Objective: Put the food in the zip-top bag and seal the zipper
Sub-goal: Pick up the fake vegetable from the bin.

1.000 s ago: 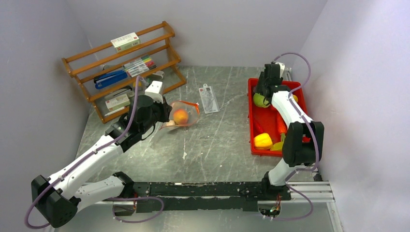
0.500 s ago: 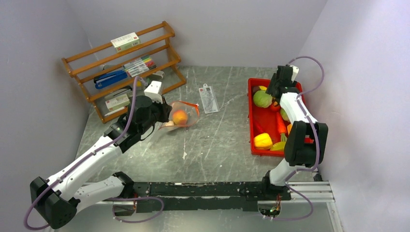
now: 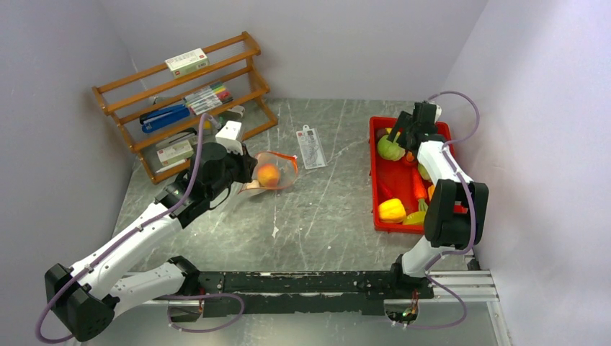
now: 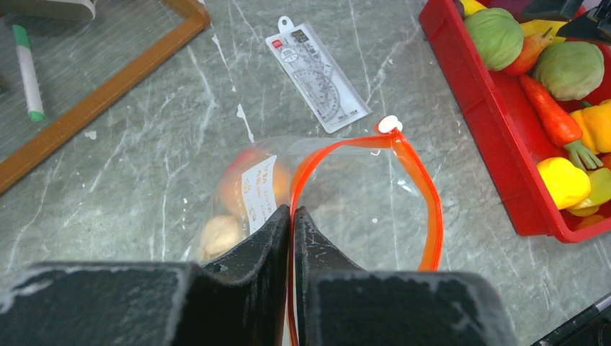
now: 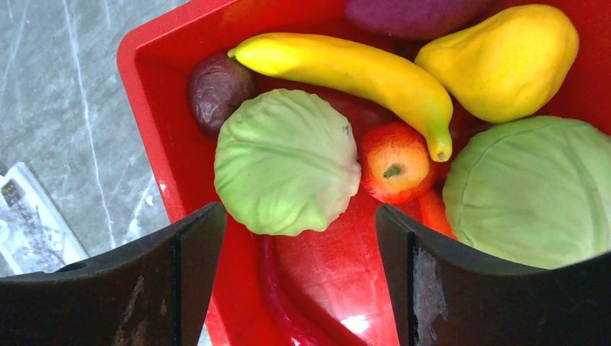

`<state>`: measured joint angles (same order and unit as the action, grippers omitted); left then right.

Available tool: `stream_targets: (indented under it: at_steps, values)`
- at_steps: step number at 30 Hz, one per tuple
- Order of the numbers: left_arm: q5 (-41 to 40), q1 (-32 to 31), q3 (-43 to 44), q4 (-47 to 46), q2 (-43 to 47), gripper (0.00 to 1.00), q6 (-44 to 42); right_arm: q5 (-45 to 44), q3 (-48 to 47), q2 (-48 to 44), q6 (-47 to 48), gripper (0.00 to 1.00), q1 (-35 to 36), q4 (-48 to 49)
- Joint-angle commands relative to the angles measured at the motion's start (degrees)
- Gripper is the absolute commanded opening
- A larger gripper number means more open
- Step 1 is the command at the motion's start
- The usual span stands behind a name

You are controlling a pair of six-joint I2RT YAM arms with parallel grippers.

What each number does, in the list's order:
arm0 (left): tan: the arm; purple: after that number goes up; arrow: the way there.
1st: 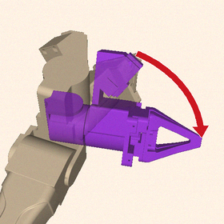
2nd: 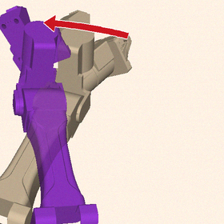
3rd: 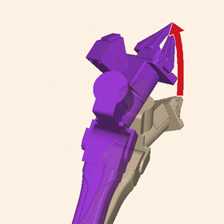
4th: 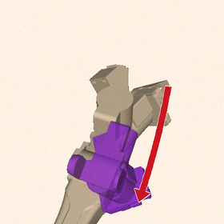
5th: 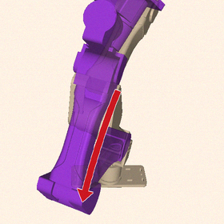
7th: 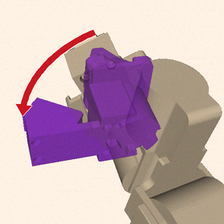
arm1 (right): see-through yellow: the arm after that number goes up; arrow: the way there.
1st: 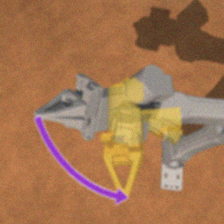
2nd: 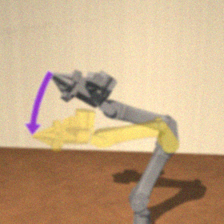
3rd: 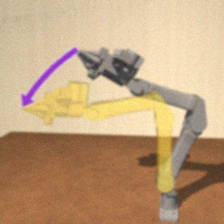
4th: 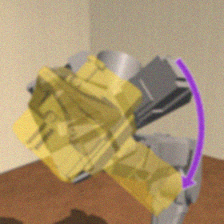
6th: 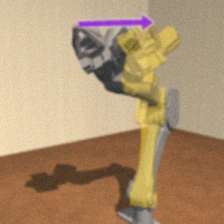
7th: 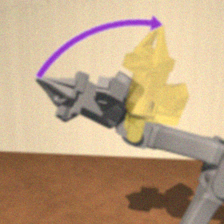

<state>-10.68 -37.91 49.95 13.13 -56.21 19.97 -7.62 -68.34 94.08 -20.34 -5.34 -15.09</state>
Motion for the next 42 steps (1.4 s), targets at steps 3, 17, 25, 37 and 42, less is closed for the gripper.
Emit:
stream_targets:
  at_steps: [3, 17, 25, 37, 42]
  values:
    - [1.2, 0.2, 0.3, -0.6, 1.0, 0.07, 0.2, 1.7, 1.6, -0.3, -12.0, 0.81, -0.2, 2.1]
    - [1.0, 0.2, 0.6, -0.5, 1.3, 0.07, 0.0, -1.5, 7.4, -3.0, -45.3, 0.99, -0.1, 3.1]
    - [0.8, 0.2, 0.5, -0.8, 1.6, 0.07, 0.1, -1.6, 6.2, -0.3, -52.0, 1.0, -0.2, 2.6]
    - [0.9, 0.2, 0.2, -0.6, 2.1, 0.07, 0.1, -3.3, 2.7, 4.5, -60.9, 1.0, -0.3, -3.5]
    - [0.5, 0.2, 0.1, -0.6, 2.5, 0.07, 0.0, -2.2, 5.0, 5.5, -59.9, 1.0, -0.5, 2.3]
